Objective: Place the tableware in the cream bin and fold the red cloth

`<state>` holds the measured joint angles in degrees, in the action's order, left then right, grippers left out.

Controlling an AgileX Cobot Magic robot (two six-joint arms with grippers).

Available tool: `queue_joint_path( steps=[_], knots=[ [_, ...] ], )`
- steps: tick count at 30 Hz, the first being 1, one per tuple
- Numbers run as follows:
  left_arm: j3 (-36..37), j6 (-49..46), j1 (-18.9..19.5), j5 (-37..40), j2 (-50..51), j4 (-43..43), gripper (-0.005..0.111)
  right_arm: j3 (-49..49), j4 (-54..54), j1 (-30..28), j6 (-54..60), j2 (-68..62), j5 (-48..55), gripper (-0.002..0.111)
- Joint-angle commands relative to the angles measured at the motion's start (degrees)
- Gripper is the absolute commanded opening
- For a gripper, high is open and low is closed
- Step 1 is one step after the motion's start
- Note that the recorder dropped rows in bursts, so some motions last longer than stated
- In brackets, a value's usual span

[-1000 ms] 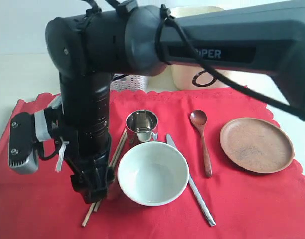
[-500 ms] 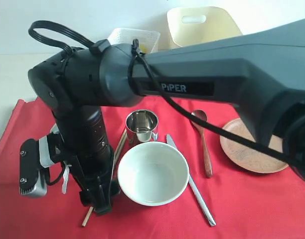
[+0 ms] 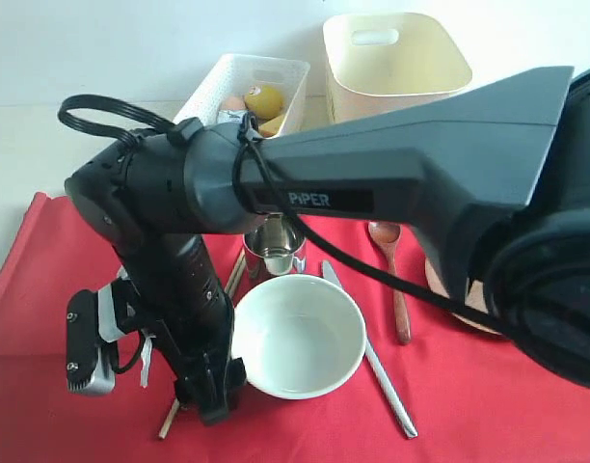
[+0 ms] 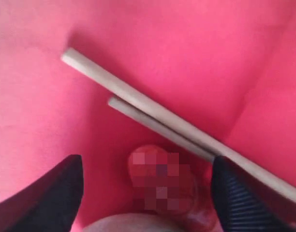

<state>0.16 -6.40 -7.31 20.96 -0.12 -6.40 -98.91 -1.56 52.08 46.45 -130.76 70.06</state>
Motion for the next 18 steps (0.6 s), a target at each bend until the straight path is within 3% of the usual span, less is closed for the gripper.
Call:
queue_joint_path(
  steps=[1,10,18],
  knots=[
    [-0.2,0.3,-0.3,-0.6,0.1,0.1,0.0,0.3,-3.3,0.2,-2.2,-0.2,-0.4,0.063],
    [-0.2,0.3,-0.3,-0.6,0.1,0.1,0.0,0.3,-3.4,0.2,-2.2,-0.2,-1.3,0.032],
    [-0.2,0.3,-0.3,-0.6,0.1,0.1,0.0,0.3,-3.5,0.2,-3.2,-0.2,-2.3,0.03]
  ],
)
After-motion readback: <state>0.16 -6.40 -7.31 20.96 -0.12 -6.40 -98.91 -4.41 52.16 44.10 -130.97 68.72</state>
